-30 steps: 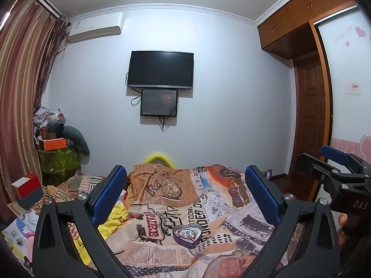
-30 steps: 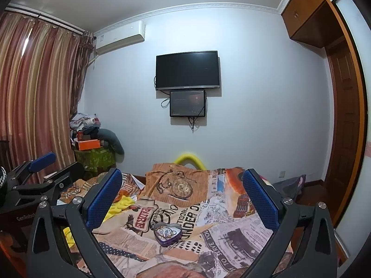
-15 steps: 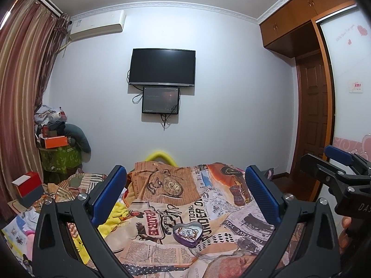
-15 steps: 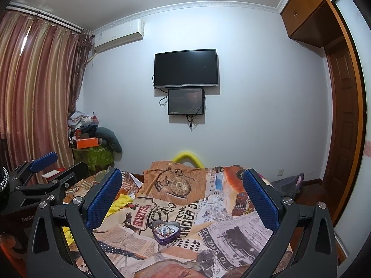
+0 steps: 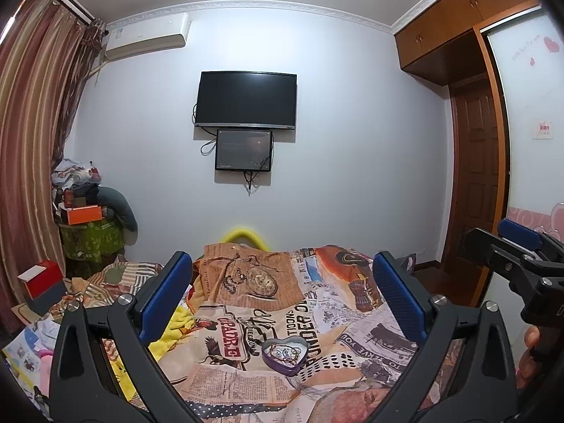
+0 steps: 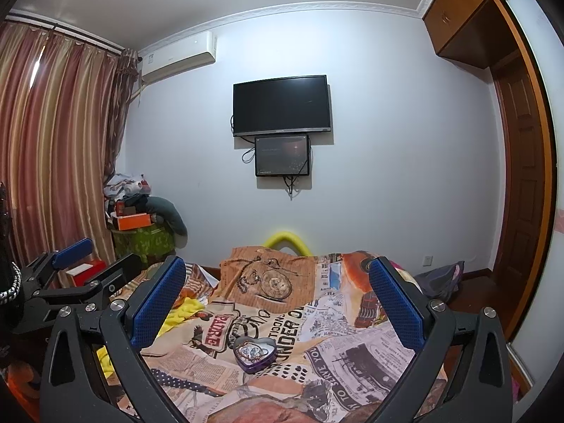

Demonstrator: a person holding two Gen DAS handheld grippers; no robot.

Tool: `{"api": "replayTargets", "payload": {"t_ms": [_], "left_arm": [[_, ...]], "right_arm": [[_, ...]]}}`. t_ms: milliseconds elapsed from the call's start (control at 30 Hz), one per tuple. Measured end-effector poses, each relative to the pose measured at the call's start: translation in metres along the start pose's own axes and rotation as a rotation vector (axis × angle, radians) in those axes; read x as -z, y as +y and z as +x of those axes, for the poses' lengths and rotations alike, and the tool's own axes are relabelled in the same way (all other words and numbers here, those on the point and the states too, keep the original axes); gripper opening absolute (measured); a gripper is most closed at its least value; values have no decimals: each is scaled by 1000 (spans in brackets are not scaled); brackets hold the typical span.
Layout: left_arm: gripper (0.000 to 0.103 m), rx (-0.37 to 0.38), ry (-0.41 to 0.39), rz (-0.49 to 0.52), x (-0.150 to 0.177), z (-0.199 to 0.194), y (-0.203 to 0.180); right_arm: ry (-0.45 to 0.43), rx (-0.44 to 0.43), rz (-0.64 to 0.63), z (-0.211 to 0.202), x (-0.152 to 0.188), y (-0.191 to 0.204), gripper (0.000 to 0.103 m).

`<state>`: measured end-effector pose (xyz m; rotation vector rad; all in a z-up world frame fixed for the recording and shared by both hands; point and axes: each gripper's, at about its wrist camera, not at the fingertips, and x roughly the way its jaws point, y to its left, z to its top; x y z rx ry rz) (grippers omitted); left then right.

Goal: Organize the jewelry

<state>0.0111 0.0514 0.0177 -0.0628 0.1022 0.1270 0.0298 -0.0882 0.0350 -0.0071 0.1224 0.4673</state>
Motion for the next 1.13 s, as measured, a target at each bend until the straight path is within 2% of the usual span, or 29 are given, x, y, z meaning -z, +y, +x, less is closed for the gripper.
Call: {"api": "replayTargets", "payload": {"t_ms": [1133], "left_arm": [[103,28,13,-8,4,2,-1]], "right_arm": [[5,5,1,0,0,2,103]]}}
